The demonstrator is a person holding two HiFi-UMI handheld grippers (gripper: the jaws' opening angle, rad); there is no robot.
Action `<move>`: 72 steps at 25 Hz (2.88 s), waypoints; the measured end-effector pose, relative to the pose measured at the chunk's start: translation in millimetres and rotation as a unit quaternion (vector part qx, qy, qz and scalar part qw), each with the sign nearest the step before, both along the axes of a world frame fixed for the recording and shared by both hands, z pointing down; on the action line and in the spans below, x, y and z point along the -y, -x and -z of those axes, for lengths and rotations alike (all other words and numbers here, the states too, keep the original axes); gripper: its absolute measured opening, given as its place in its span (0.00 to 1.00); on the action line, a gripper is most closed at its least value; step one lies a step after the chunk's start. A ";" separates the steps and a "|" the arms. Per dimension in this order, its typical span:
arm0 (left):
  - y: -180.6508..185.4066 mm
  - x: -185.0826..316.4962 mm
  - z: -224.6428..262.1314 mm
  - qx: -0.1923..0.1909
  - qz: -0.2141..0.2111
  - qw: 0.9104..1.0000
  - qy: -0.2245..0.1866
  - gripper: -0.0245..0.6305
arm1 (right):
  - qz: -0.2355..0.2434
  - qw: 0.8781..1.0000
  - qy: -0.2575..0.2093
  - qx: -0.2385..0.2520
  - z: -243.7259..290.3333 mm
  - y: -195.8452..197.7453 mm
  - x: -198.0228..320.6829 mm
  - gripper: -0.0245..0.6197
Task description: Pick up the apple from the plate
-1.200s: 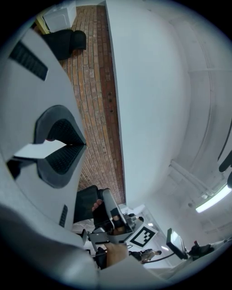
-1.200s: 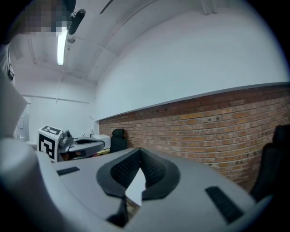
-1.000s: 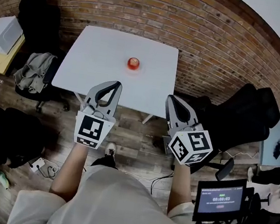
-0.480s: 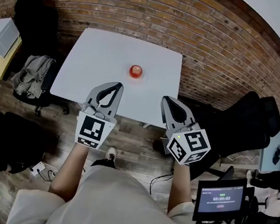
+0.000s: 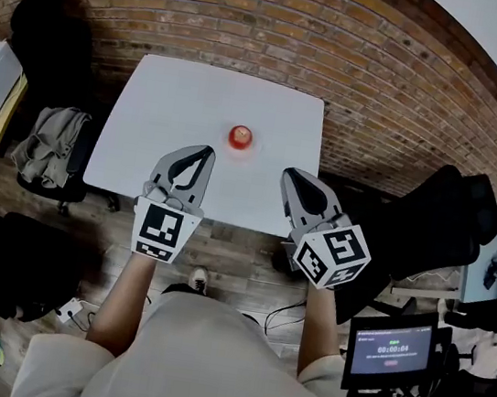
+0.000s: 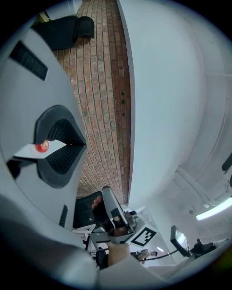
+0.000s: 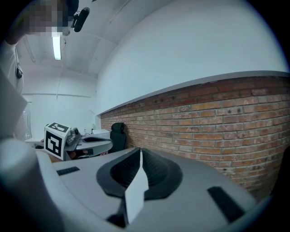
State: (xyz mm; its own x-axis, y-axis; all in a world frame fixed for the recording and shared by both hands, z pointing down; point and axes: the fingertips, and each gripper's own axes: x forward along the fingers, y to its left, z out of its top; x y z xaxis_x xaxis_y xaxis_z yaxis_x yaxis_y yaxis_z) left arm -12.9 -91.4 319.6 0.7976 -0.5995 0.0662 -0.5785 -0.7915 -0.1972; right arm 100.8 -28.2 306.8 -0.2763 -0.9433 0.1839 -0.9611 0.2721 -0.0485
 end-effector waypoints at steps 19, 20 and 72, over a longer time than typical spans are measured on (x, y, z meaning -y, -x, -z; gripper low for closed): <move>-2.3 35.2 -16.2 0.003 -0.018 1.000 0.022 0.05 | -0.010 1.000 0.024 -0.005 -15.5 2.9 28.2 0.04; -1.5 37.9 -17.3 0.002 -0.018 1.000 0.023 0.05 | -0.010 1.000 0.026 -0.005 -17.0 3.3 30.5 0.04; -42.0 116.1 -73.8 0.031 0.031 0.995 0.092 0.05 | 0.067 0.990 0.122 -0.001 -108.6 -36.9 157.8 0.10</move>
